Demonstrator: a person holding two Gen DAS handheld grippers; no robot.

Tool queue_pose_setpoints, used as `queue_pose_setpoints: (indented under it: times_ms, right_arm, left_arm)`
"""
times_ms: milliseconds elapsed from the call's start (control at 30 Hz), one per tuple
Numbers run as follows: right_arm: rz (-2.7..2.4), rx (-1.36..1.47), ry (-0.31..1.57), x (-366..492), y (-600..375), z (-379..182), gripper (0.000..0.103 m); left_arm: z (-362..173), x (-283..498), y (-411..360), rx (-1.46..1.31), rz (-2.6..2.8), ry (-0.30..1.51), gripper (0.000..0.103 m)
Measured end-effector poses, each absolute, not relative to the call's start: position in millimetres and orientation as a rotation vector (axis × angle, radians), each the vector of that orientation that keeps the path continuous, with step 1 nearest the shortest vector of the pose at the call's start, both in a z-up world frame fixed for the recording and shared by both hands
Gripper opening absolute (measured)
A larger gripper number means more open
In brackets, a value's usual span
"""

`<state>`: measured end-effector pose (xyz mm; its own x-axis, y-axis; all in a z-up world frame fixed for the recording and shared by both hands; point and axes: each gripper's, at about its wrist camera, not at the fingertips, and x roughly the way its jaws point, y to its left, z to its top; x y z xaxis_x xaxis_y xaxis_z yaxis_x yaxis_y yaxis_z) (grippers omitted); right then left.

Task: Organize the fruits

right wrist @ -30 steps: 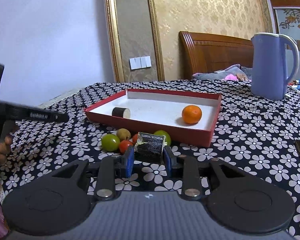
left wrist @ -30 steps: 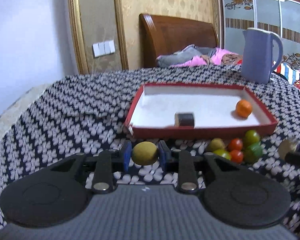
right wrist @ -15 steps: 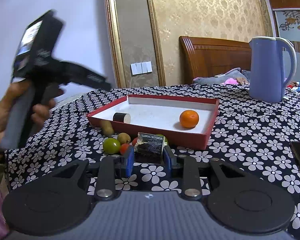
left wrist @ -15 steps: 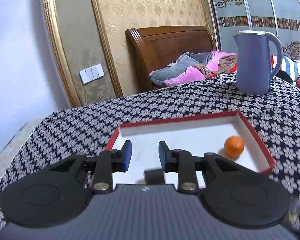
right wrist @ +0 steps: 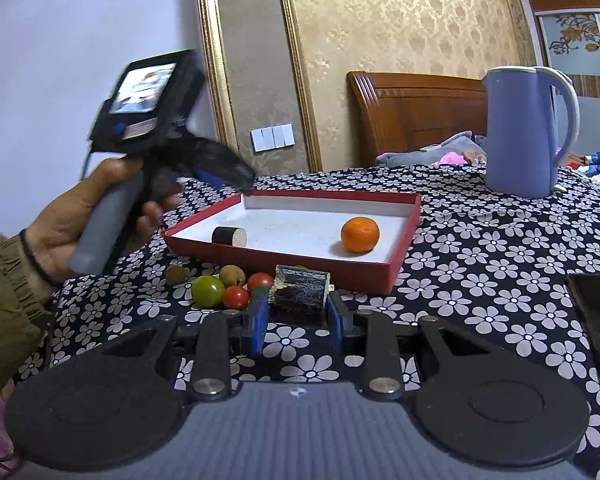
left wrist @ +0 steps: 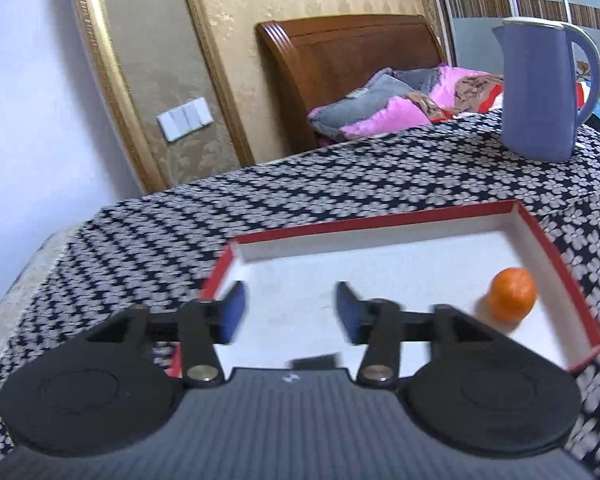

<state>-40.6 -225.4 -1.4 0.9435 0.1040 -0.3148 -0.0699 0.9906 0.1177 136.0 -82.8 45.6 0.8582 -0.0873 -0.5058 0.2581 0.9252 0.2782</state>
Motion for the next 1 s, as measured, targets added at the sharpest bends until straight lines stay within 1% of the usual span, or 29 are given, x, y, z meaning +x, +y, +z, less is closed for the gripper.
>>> queue_pose_setpoints:
  times_ms: [33,133,300,433,600,667,700,833,900,967,1000]
  right_arm:
    - [0.086,0.108,0.327,-40,-226,-2,0.030]
    - [0.087,0.115,0.335,-36,-224,-4,0.030]
    - [0.111,0.098,0.348,-31,-211,-6,0.030]
    - [0.128,0.080,0.346,-29,-201,-5,0.030]
    - [0.138,0.072,0.352,-27,-195,-5,0.030]
    - [0.138,0.065,0.354,-27,-194,-4,0.030]
    - [0.134,0.061,0.356,-27,-194,-4,0.030]
    - [0.085,0.010,0.373,-26,-194,-7,0.030]
    - [0.084,0.003,0.385,-25,-196,-11,0.039]
    - [0.075,0.023,0.410,-23,-198,-14,0.070]
    - [0.065,0.010,0.419,-21,-198,-16,0.072]
  left_arm:
    - [47,132,-73,0.344,-0.180,0.500,0.063]
    - [45,118,-41,0.321,-0.185,0.494,0.067]
    - [29,101,3,0.294,-0.228,0.545,0.067]
    - [11,88,15,0.306,-0.284,0.580,0.066]
    - [-7,80,-2,0.344,-0.318,0.574,0.058]
    - [-9,81,-7,0.335,-0.329,0.575,0.050]
    - [-10,81,-10,0.331,-0.340,0.580,0.043]
    - [-18,79,-19,0.338,-0.369,0.599,0.043]
    - [-24,77,-23,0.354,-0.366,0.612,0.042]
    - [-28,75,-25,0.360,-0.356,0.595,0.041]
    - [-27,74,-25,0.364,-0.361,0.594,0.038]
